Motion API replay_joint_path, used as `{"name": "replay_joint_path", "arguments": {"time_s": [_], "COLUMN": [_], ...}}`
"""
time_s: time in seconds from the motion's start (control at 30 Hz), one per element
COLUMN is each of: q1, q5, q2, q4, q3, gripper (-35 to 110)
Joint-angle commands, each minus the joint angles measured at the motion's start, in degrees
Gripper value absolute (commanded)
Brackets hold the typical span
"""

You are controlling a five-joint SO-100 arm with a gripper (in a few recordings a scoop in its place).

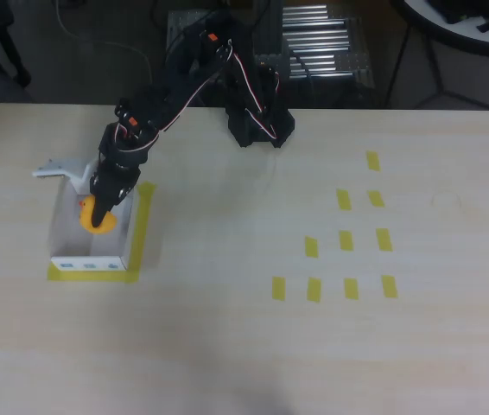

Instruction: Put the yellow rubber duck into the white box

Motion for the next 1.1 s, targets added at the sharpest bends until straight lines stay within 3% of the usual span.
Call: {"name": "replay_joint_path", "arguments": {"time_s": [0.0,0.33,0.43,0.53,0.63,0.7,0.83,1.07], "q1": [1.7,1.8,1.2,-0.3,-2.6,-5.4,-15.7,-39.9], "q5": [-0.7,-0.6,0.9,6.5,20.1,26.4,28.6,41.8], "q2": [6.6,7.2,9.3,15.6,26.9,35.7,54.1,83.7], "q4": [-2.2,-4.0,-4.0,-3.9,-3.8,-3.4,-0.2,18.9], "q3": [1.0,1.9,2.5,3.6,5.2,6.6,13.1,37.9], "gripper": [15,18,12,0,0,0,0,0]}}
